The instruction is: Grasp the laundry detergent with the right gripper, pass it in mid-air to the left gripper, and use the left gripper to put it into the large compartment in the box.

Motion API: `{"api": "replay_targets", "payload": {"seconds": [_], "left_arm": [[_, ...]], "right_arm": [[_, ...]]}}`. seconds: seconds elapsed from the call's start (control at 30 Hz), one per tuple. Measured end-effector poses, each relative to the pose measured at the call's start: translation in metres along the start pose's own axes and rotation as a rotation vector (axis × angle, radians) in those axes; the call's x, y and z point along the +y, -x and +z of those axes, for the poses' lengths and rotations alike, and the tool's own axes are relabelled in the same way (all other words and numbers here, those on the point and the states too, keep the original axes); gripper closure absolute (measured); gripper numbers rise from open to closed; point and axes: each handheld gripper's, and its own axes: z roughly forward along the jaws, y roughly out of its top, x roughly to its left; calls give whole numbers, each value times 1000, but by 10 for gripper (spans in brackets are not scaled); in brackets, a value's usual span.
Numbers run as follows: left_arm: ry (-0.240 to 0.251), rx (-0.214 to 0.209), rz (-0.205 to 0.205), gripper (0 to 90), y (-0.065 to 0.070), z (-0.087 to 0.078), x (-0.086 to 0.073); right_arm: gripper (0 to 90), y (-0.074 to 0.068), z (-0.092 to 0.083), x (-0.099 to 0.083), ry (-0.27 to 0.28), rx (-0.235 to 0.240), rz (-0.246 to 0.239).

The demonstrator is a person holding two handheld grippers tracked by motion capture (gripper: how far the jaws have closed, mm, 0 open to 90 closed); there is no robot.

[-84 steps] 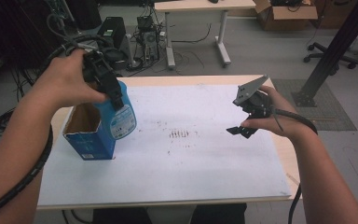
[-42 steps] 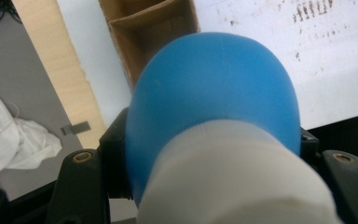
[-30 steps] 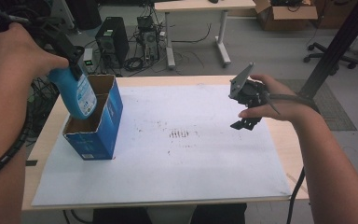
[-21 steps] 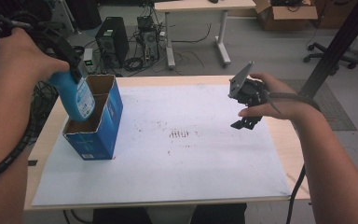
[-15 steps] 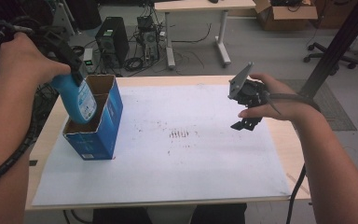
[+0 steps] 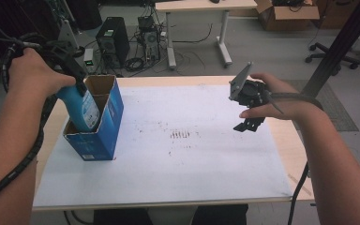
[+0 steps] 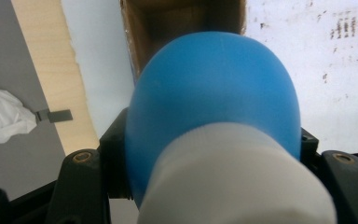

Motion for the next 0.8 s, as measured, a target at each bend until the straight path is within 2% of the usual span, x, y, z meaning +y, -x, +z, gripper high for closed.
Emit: {"api": "replay_targets", "payload": {"seconds": [0.13,0.33,0.8], "left_arm": [[-3,-12,-15,380,-2,11,2],[-20,-19,-15,380,-3,28,3],[-26,-13,-17,380,-5,62,4]], "right_arm": [[33,0,2,0,-3,7,-1],[33,0,3,1,1,8,0],[33,-2,9,1,12,15,-4]]}}
